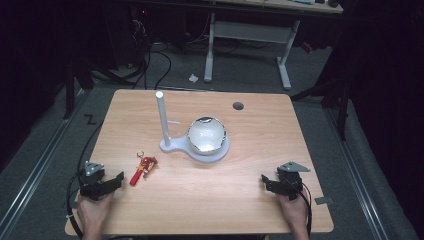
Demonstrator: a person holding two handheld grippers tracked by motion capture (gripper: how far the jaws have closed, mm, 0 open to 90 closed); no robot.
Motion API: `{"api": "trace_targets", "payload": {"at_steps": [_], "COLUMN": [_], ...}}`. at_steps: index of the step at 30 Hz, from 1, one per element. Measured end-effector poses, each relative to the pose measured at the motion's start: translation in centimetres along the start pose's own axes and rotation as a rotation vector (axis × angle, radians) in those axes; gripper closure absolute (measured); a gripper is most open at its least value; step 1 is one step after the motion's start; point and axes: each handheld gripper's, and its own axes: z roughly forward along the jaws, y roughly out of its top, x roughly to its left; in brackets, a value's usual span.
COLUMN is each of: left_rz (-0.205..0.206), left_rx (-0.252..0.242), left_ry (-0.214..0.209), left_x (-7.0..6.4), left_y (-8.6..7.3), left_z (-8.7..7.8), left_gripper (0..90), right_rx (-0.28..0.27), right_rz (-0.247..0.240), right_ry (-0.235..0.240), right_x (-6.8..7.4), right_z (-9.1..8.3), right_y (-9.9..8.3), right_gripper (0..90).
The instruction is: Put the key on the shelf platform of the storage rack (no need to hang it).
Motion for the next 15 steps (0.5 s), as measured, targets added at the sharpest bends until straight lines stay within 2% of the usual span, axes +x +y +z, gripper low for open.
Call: {"api": "trace_targets", "payload": {"at_steps": [1,3,7,8,9,10,11,13,15], "left_rz": [0.001,-0.024,-0.005,-0.022,-0.022,-0.018,-0.044,-0.063,-0.062], "left_rx": [0.009,0.019,0.018,0.017,0.017,0.018,0.021,0.027,0.029], "left_ry": [-0.007,-0.005,-0.017,-0.021,-0.021,-0.037,-0.042,-0.058,-0.085], "left_x": [0.0,0.0,0.0,-0.2,-0.2,-0.3,-0.6,-0.9,-1.5], "left_y": [0.1,0.4,0.6,0.9,0.9,1.1,1.3,1.5,1.7], "left_z": [0.0,-0.3,-0.6,-0.9,-0.9,-1.0,-1.3,-1.7,-2.4], "left_gripper": [28.2,28.1,28.1,28.1,27.9,27.9,27.7,27.5,27.2], "right_rx": [0.000,-0.001,-0.001,-0.001,-0.001,-0.001,-0.001,-0.001,-0.001], "right_rz": [0.000,-0.002,-0.002,-0.002,-0.002,-0.002,-0.002,-0.002,-0.002], "right_ry": [0.000,0.000,0.000,0.000,0.000,0.000,0.000,0.000,0.000], "right_x": [0.0,0.0,0.0,0.0,0.0,0.0,0.0,0.0,0.0], "right_z": [0.0,0.0,0.0,0.0,0.0,0.0,0.0,0.0,0.0], "right_y": [0.0,0.0,0.0,0.0,0.0,0.0,0.0,0.0,0.0], "right_gripper": [28.3,28.3,28.3,28.3,28.3,28.3,28.3,28.3,28.3]}}
